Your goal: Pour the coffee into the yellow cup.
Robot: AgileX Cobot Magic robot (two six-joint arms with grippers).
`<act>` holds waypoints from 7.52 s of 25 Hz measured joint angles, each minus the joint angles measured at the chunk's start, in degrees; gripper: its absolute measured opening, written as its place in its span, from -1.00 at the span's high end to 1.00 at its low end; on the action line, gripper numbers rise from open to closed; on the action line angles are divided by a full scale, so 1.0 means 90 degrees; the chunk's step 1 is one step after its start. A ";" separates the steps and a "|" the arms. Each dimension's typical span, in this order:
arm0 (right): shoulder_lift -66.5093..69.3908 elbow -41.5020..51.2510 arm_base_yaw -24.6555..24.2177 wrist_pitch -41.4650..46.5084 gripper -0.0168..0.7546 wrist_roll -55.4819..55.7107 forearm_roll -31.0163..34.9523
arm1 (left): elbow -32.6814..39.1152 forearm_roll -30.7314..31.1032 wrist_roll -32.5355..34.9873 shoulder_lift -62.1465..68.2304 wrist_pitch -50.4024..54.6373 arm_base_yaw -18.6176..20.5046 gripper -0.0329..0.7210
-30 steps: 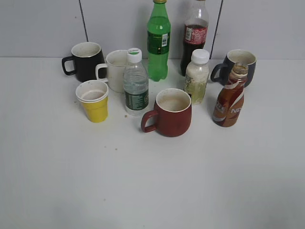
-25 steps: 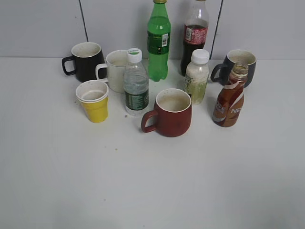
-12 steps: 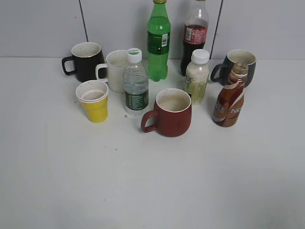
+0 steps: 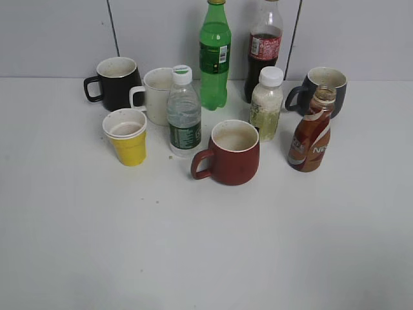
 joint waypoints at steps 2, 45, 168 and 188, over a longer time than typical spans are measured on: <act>0.0000 0.0000 0.0000 0.0000 -0.57 0.0000 0.0000 | 0.0000 0.0000 0.0000 0.0000 0.0000 0.0000 0.28; 0.6724 0.0772 0.1636 -0.9188 -0.56 -0.0204 0.0667 | 0.0530 0.0131 0.0000 0.9926 -1.1890 -0.0222 0.28; 1.4414 -0.0929 0.1892 -1.4309 -0.56 0.0892 0.0307 | 0.0374 0.4347 -0.0652 1.2623 -1.4353 -0.1282 0.04; 1.4439 -0.1339 0.1892 -1.4195 -0.39 0.0898 0.0330 | 0.0374 0.4235 -0.0652 1.2623 -1.4353 -0.1469 0.05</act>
